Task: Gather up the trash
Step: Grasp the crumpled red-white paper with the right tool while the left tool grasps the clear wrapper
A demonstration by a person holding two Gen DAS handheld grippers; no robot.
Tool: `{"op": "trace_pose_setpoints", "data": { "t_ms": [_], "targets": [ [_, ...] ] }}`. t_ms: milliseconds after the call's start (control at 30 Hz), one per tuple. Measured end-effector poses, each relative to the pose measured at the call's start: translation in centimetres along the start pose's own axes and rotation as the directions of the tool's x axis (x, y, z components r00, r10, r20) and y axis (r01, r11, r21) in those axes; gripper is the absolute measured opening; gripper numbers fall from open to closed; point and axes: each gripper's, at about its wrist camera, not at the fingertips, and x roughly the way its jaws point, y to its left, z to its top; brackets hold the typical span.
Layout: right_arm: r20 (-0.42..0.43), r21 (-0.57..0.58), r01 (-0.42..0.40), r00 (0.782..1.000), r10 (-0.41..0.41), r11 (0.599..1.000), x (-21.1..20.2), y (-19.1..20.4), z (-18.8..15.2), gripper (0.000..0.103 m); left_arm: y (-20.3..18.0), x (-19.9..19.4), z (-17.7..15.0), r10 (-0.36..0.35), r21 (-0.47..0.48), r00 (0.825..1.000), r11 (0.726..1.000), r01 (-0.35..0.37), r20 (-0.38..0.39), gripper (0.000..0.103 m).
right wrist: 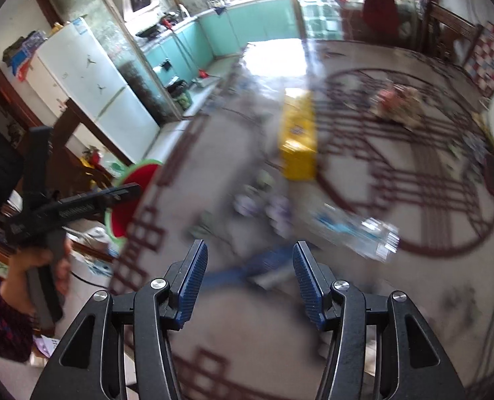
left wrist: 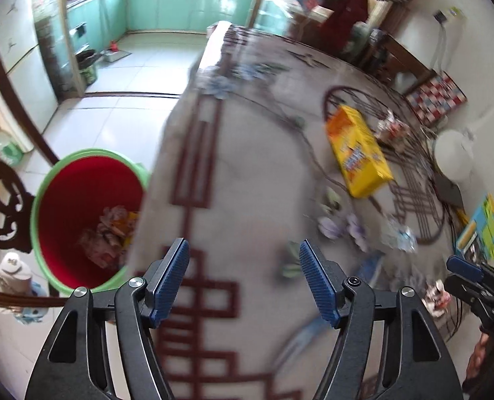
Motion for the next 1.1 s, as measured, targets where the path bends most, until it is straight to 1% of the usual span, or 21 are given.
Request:
{"op": "trace_pose_setpoints", "data": {
  "t_ms": [67, 167, 233, 300, 367, 433, 533, 600, 700, 733, 767, 800, 833, 867, 900, 967, 1000, 1100],
  "targets": [
    [-0.018, 0.027, 0.045, 0.999, -0.044, 0.999, -1.3, -3.6, -1.7, 0.052, -1.9, 0.1, -0.4, -0.026, 0.028, 1.000, 0.999, 0.026, -0.011, 0.070],
    [-0.036, 0.072, 0.086, 0.996, -0.083, 0.994, -2.8, -7.7, -3.7, 0.052, -4.9, 0.5, -0.9, -0.055, 0.078, 0.998, 0.995, 0.058, -0.033, 0.072],
    [-0.043, 0.103, 0.097, 0.995, -0.093, 0.990, -3.6, -9.9, -4.5, 0.052, -6.6, 0.7, -1.1, -0.065, 0.107, 0.997, 0.992, 0.069, -0.041, 0.073],
    [-0.052, 0.128, 0.083, 0.996, -0.077, 0.988, -3.9, -11.3, -5.1, 0.052, -8.0, 1.0, -1.3, -0.073, 0.114, 0.996, 0.990, 0.079, -0.050, 0.073],
    [-0.065, 0.135, 0.061, 0.997, -0.052, 0.989, -3.5, -12.0, -5.3, 0.052, -9.6, 1.4, -1.5, -0.093, 0.124, 0.993, 0.987, 0.100, -0.067, 0.073],
    [-0.085, 0.129, 0.041, 0.996, -0.030, 0.991, -2.5, -12.1, -5.5, 0.052, -11.0, 1.6, -1.7, -0.095, 0.146, 0.993, 0.984, 0.104, -0.068, 0.074],
    [-0.120, 0.093, 0.028, 0.993, -0.017, 0.995, -1.2, -11.4, -5.4, 0.052, -13.1, 1.7, -1.8, -0.104, 0.173, 0.992, 0.978, 0.115, -0.069, 0.074],
    [-0.139, 0.067, 0.029, 0.990, -0.019, 0.997, -0.3, -11.0, -5.5, 0.052, -14.2, 1.8, -1.7, -0.111, 0.188, 0.992, 0.975, 0.121, -0.067, 0.074],
    [-0.187, 0.050, 0.066, 0.981, -0.055, 0.997, 1.5, -11.0, -6.0, 0.052, -15.9, 2.2, -1.5, -0.104, 0.214, 0.992, 0.970, 0.117, -0.069, 0.075],
    [-0.191, 0.054, 0.080, 0.979, -0.068, 0.995, 1.7, -11.2, -6.1, 0.049, -16.4, 2.4, -1.4, -0.104, 0.223, 0.992, 0.968, 0.117, -0.071, 0.075],
    [-0.182, 0.070, 0.077, 0.981, -0.063, 0.995, 1.8, -11.6, -6.1, 0.044, -16.8, 2.5, -1.2, -0.104, 0.233, 0.992, 0.965, 0.118, -0.073, 0.075],
    [-0.166, 0.093, 0.063, 0.985, -0.047, 0.994, 1.6, -12.1, -6.0, 0.040, -17.1, 2.7, -1.1, -0.103, 0.244, 0.992, 0.963, 0.118, -0.075, 0.075],
    [-0.143, 0.123, 0.044, 0.989, -0.026, 0.991, 1.2, -12.6, -5.9, 0.031, -17.6, 2.9, -1.0, -0.102, 0.259, 0.992, 0.958, 0.119, -0.080, 0.075],
    [-0.122, 0.152, 0.036, 0.992, -0.018, 0.988, 0.8, -13.3, -5.7, 0.029, -18.0, 3.2, -0.9, -0.100, 0.275, 0.991, 0.954, 0.120, -0.084, 0.076],
    [-0.102, 0.176, 0.037, 0.995, -0.019, 0.984, 0.4, -14.0, -5.5, 0.020, -18.4, 3.5, -0.7, -0.097, 0.296, 0.991, 0.948, 0.119, -0.087, 0.076],
    [-0.075, 0.210, 0.050, 0.997, -0.035, 0.976, -0.3, -15.2, -4.9, 0.018, -19.7, 4.3, -0.5, -0.093, 0.364, 0.992, 0.924, 0.120, -0.091, 0.078],
    [-0.062, 0.231, 0.047, 0.998, -0.033, 0.972, -0.6, -16.0, -4.7, 0.017, -20.4, 4.8, -0.5, -0.092, 0.410, 0.991, 0.903, 0.125, -0.099, 0.079],
    [-0.042, 0.266, 0.040, 0.999, -0.030, 0.963, -1.2, -17.5, -4.2, 0.013, -22.8, 6.7, -0.4, -0.070, 0.567, 0.987, 0.811, 0.142, -0.147, 0.081]
  ]
}}
